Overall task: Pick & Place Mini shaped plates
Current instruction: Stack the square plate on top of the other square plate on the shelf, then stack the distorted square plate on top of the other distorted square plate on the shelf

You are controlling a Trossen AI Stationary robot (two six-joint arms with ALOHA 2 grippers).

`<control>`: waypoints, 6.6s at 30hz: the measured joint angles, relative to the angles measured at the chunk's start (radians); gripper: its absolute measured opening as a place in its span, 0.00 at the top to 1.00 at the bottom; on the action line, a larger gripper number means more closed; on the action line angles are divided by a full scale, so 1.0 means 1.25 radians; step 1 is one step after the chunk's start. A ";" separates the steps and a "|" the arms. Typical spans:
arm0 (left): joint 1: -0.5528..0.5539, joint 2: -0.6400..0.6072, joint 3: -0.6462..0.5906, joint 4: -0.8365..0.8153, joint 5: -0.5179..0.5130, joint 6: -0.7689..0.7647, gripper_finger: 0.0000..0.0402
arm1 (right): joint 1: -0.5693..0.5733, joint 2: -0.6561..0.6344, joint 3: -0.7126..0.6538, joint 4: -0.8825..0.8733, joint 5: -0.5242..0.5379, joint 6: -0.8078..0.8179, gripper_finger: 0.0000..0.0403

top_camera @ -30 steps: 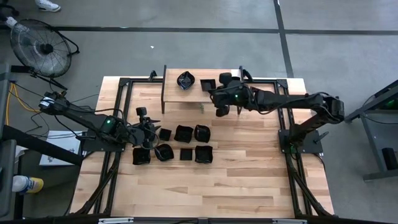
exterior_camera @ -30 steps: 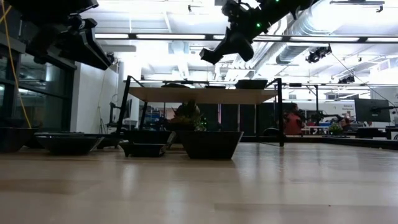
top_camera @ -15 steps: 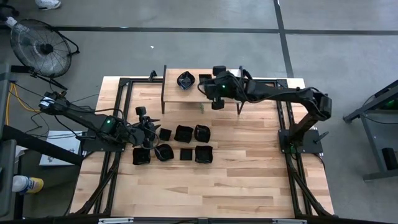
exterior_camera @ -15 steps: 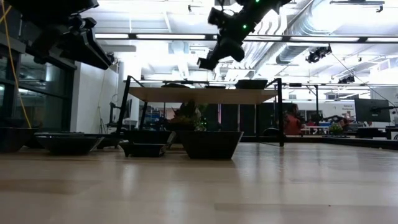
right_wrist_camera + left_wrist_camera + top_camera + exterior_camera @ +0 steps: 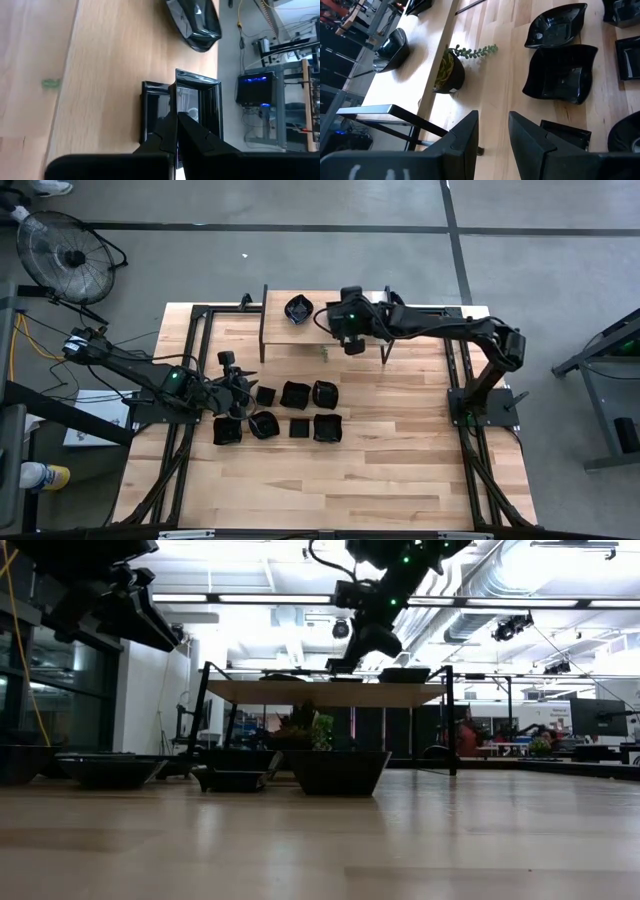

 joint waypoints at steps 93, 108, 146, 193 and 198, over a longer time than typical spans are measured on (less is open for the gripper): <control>0.000 0.000 0.000 0.002 0.035 -0.021 0.74 | 0.459 0.039 0.068 -0.269 -0.194 0.518 0.72; 0.000 0.000 0.000 0.007 0.035 -0.028 0.74 | 0.585 0.039 -0.129 0.111 0.000 0.571 0.72; 0.000 0.046 -0.001 0.024 0.030 -0.042 0.74 | 0.641 0.049 -0.232 0.388 0.165 0.573 0.72; 0.000 0.047 0.000 0.020 0.036 -0.042 0.74 | 0.639 0.315 0.117 -0.201 0.055 0.825 0.52; 0.000 0.047 0.000 0.020 0.036 -0.042 0.74 | 0.638 0.315 0.117 -0.199 0.077 0.806 0.53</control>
